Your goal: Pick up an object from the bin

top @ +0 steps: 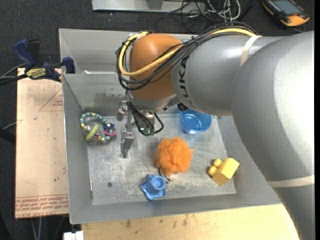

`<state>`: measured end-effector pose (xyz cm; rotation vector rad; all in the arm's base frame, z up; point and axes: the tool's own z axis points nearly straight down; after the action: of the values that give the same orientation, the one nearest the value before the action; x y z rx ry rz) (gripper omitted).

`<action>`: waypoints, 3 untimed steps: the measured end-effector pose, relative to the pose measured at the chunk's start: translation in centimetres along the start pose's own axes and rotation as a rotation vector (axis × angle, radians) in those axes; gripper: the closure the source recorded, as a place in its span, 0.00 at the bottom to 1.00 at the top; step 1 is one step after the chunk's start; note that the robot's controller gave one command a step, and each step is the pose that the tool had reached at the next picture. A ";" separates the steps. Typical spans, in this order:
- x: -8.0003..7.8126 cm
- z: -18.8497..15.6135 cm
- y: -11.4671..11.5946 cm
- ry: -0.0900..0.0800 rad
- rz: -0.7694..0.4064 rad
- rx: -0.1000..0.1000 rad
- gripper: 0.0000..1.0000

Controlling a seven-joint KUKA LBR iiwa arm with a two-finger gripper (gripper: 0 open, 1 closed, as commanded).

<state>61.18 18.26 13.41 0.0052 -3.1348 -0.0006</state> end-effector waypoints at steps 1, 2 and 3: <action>-0.2 -0.5 -0.1 -0.007 0.003 -0.001 0.00; -1.6 1.2 1.1 -0.017 0.070 -0.003 0.00; -3.4 5.9 4.2 -0.016 0.169 0.002 1.00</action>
Offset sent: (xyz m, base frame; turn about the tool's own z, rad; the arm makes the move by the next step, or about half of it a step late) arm 0.0340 0.0400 -0.0641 0.1969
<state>64.54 22.50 7.45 -0.2614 -3.1402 0.0039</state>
